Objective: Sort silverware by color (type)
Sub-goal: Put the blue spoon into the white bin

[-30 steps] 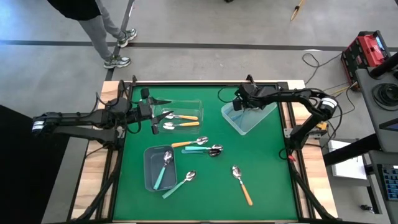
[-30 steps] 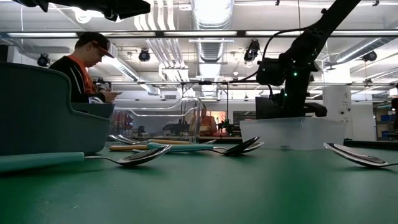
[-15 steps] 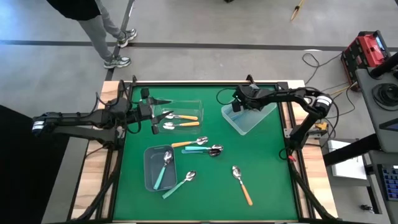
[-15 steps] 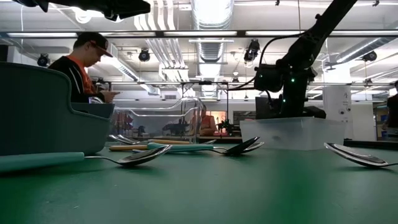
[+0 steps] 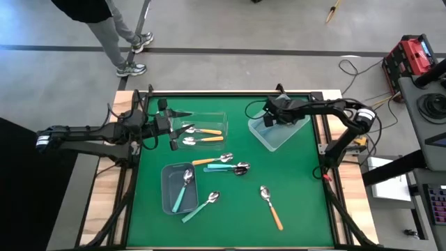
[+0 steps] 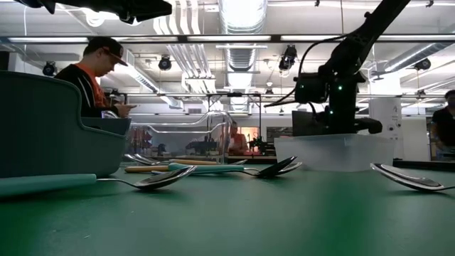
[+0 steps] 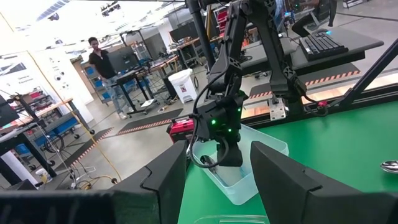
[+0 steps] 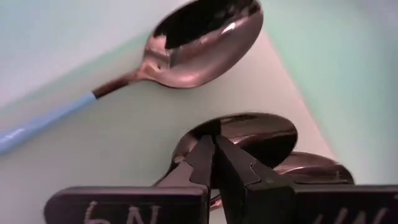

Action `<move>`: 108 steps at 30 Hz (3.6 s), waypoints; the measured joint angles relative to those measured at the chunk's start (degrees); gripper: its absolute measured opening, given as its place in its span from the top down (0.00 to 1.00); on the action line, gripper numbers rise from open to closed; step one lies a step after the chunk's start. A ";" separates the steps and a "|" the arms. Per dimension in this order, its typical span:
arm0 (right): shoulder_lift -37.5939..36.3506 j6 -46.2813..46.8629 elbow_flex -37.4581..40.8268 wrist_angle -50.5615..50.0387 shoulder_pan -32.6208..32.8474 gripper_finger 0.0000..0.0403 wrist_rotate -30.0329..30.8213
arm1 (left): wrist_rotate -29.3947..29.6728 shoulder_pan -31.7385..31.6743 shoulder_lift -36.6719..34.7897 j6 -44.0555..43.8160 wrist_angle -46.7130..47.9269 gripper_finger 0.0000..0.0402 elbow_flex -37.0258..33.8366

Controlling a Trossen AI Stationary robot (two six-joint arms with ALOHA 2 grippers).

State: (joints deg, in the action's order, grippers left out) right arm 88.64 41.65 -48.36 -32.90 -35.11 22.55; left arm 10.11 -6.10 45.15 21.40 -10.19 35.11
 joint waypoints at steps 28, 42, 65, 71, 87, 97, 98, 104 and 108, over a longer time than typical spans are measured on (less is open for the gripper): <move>-2.88 4.44 0.00 0.63 4.92 0.98 -4.54 | 0.02 0.02 0.00 0.18 0.04 0.60 0.02; -0.76 5.01 0.02 1.57 6.49 0.98 -3.92 | 0.02 0.00 0.00 0.18 0.02 0.60 0.02; -0.33 5.48 -0.63 0.90 6.61 0.98 -1.68 | 0.00 0.00 0.00 0.18 0.02 0.60 0.02; 1.42 5.88 -0.63 2.17 6.75 0.98 -0.97 | 0.00 0.01 0.00 0.18 0.00 0.60 0.02; 1.45 5.38 -0.87 7.06 7.15 0.98 -0.96 | 0.02 0.00 -0.02 0.35 0.17 0.60 0.02; 0.45 5.77 -0.90 4.41 7.37 0.98 -3.00 | 0.02 0.00 0.00 0.44 0.37 0.60 0.02; 0.14 5.77 -0.90 4.39 7.37 0.98 -2.99 | 0.02 0.02 0.00 0.44 0.37 0.60 0.02; -2.46 5.75 -0.98 0.38 7.37 0.98 -1.86 | 0.02 0.02 0.00 0.59 0.50 0.60 0.02; -2.94 7.03 -0.98 -4.87 7.37 0.98 -1.50 | 0.02 0.02 0.00 0.59 0.48 0.60 0.02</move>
State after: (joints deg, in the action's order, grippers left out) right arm 85.69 48.68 -49.34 -37.77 -27.75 21.05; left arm 10.13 -6.09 45.15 22.00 -9.71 35.14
